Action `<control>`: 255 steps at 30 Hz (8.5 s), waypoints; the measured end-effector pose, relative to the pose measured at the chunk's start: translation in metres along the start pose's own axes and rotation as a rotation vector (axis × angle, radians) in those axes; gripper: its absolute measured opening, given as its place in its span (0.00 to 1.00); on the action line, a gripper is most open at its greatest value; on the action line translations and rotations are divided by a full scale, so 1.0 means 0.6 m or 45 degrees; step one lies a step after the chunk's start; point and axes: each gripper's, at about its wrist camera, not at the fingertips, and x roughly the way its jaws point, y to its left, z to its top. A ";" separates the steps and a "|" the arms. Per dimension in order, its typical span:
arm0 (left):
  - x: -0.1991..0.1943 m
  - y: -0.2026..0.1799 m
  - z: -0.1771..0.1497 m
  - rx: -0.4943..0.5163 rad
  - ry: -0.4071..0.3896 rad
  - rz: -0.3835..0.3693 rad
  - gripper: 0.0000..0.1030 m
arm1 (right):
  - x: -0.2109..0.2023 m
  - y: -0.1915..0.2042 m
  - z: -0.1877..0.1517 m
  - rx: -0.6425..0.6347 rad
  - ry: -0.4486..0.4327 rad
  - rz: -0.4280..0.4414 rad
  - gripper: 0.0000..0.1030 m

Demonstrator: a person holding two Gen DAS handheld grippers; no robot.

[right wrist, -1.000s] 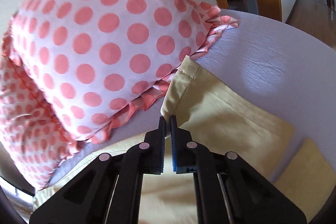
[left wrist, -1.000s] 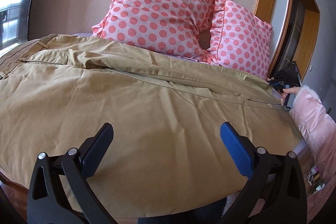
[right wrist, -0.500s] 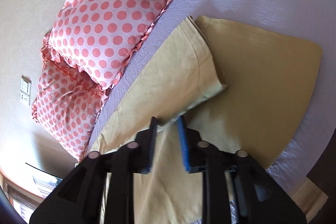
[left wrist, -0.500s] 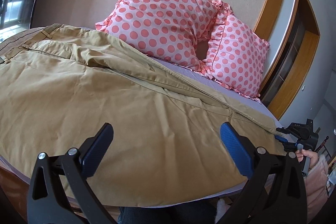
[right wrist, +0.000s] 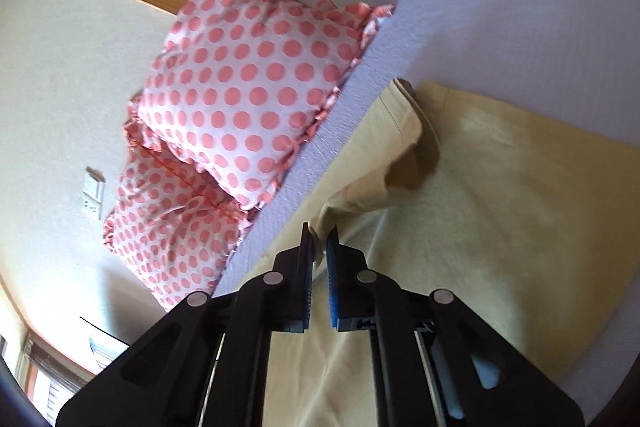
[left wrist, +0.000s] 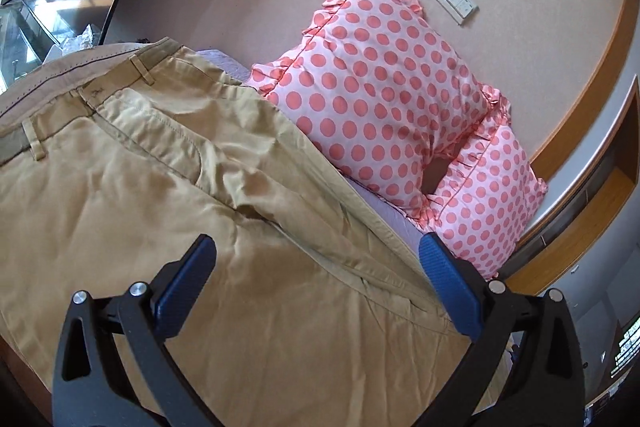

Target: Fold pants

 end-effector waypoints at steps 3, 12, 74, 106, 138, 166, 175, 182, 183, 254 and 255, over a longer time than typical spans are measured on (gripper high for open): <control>0.045 -0.007 0.050 0.038 0.024 0.092 0.98 | -0.039 -0.007 -0.006 0.018 -0.037 0.051 0.06; 0.257 0.022 0.157 -0.039 0.268 0.351 0.74 | -0.069 -0.014 -0.014 0.028 -0.057 0.079 0.06; -0.221 0.174 -0.200 -0.113 -0.090 0.075 0.65 | -0.010 0.201 -0.109 -0.574 -0.039 0.161 0.06; -0.153 0.184 -0.164 -0.244 -0.007 0.162 0.77 | 0.099 0.293 -0.425 -0.886 0.797 0.537 0.71; -0.103 -0.109 -0.025 0.423 -0.225 0.283 0.08 | 0.050 0.227 -0.300 -0.732 0.536 0.495 0.80; 0.042 -0.144 -0.124 0.558 0.347 -0.016 0.62 | 0.159 0.187 -0.173 -0.533 0.794 0.151 0.77; 0.152 -0.055 -0.078 0.381 0.641 -0.021 0.64 | 0.194 0.194 -0.183 -0.602 0.866 0.124 0.56; 0.208 -0.069 -0.063 0.314 0.714 -0.121 0.61 | 0.232 0.178 -0.177 -0.483 0.982 0.230 0.21; 0.213 -0.064 -0.059 0.283 0.719 -0.112 0.49 | 0.235 0.171 -0.178 -0.438 1.004 0.266 0.17; 0.064 -0.144 -0.302 0.811 0.073 0.331 0.98 | 0.093 0.246 -0.394 -1.226 0.216 -0.356 0.99; 0.064 -0.143 -0.302 0.810 0.071 0.330 0.98 | 0.092 0.246 -0.394 -1.227 0.213 -0.357 0.99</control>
